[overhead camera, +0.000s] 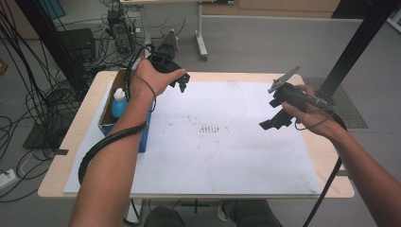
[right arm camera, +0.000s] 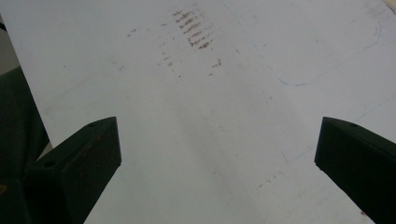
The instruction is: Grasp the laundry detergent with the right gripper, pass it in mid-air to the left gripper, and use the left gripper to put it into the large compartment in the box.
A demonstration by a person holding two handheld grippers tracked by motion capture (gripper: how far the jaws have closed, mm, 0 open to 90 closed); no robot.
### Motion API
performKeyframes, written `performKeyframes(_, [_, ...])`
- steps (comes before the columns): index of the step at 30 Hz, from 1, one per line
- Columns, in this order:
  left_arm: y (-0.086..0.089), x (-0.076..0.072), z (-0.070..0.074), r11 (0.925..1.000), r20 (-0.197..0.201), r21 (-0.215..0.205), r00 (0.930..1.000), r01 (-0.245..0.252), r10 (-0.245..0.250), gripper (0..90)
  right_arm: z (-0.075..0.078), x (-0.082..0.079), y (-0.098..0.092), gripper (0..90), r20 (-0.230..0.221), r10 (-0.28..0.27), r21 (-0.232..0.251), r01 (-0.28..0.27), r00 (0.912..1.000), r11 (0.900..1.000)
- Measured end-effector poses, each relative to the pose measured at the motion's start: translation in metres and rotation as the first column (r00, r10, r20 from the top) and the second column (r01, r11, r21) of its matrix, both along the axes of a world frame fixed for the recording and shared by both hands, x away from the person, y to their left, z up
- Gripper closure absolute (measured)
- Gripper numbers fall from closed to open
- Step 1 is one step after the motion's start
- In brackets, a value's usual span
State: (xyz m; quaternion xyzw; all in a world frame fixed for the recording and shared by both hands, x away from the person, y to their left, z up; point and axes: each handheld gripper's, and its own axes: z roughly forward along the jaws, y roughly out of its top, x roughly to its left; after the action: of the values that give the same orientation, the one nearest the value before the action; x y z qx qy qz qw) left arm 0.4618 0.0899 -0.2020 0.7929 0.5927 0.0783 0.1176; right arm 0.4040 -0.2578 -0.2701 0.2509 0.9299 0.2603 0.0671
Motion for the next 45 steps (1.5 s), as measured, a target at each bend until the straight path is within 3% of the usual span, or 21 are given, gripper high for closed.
performKeyframes(15, [-0.016, 0.001, -0.010, 0.9992, 0.005, -0.002, 0.9992, 0.040, -0.040, 8.9, -0.004, 0.004, 0.004, 0.4, -0.006, -0.004, -0.018, 0.003, 1.0000, 1.000])
performKeyframes(24, [-0.016, 0.001, -0.018, 0.9992, -0.005, -0.007, 0.9992, 0.039, -0.039, 8.9, -0.009, 0.005, 0.002, 0.4, -0.016, -0.005, -0.021, 0.004, 0.9999, 1.000])
performKeyframes(45, [-0.017, 0.001, -0.018, 0.9987, 0.008, -0.008, 0.9987, 0.049, -0.049, 8.9, -0.012, 0.006, 0.003, 0.4, -0.022, 0.000, -0.025, 0.000, 0.9998, 1.000])
